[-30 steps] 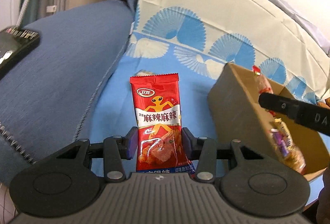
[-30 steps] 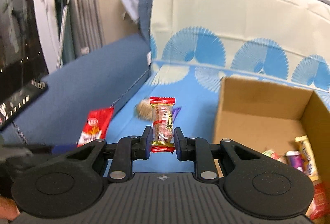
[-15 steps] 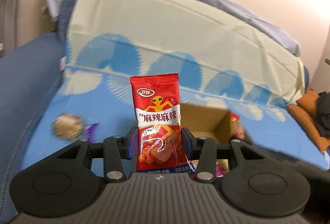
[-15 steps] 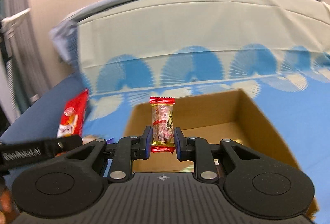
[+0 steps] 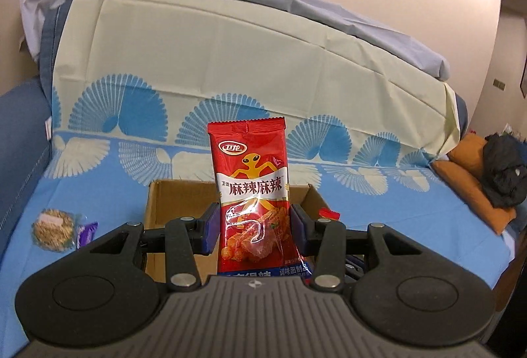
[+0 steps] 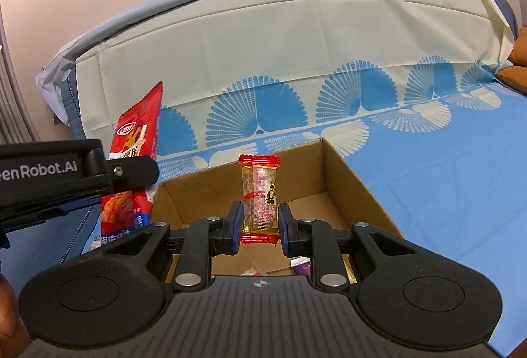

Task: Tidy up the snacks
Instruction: 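Open both tools to drop the candy and spicy pack into the box, then move both tools from the box back to the remaining snacks, then grasp the purple chocolate bar with the right tool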

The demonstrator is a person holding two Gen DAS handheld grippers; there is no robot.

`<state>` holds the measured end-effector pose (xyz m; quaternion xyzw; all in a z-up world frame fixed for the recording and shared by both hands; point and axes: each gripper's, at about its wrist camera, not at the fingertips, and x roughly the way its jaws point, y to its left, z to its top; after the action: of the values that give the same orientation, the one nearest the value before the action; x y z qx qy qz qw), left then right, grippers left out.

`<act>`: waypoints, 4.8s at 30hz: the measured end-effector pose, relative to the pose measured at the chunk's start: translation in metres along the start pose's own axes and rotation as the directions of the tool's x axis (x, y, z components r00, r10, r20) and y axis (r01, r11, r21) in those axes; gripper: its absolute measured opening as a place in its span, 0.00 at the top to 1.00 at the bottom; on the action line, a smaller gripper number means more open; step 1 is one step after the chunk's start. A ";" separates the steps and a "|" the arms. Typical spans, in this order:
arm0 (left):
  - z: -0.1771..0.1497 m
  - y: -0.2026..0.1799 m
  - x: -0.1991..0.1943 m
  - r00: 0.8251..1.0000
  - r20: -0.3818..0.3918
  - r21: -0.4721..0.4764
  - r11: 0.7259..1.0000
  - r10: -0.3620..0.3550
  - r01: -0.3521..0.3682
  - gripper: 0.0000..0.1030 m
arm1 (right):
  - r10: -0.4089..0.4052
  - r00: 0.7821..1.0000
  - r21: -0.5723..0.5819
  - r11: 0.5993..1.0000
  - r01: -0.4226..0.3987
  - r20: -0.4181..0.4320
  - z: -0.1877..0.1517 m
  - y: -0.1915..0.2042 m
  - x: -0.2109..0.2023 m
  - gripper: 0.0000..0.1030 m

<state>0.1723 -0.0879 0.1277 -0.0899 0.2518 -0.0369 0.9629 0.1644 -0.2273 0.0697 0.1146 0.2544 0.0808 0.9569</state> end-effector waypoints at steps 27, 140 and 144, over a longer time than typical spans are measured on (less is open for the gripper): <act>-0.058 0.111 -0.072 0.989 0.125 0.081 0.994 -0.077 0.067 0.63 | -0.094 0.993 -0.097 0.990 0.100 0.072 -0.025 0.047 0.005 0.38; -0.065 0.287 0.156 0.876 -0.272 0.018 0.912 0.399 -0.410 0.18 | 0.090 0.866 -0.267 0.931 -0.248 -0.492 -0.163 0.203 0.086 0.76; -0.071 0.278 0.117 0.891 -0.264 0.022 0.926 0.368 -0.376 0.18 | 0.090 0.867 -0.275 0.928 -0.252 -0.490 -0.163 0.204 0.085 0.76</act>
<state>0.2464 0.1606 -0.0425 -0.0488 0.3906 0.1401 0.9085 0.1355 0.0155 -0.0547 -0.0476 0.4497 0.2330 0.8609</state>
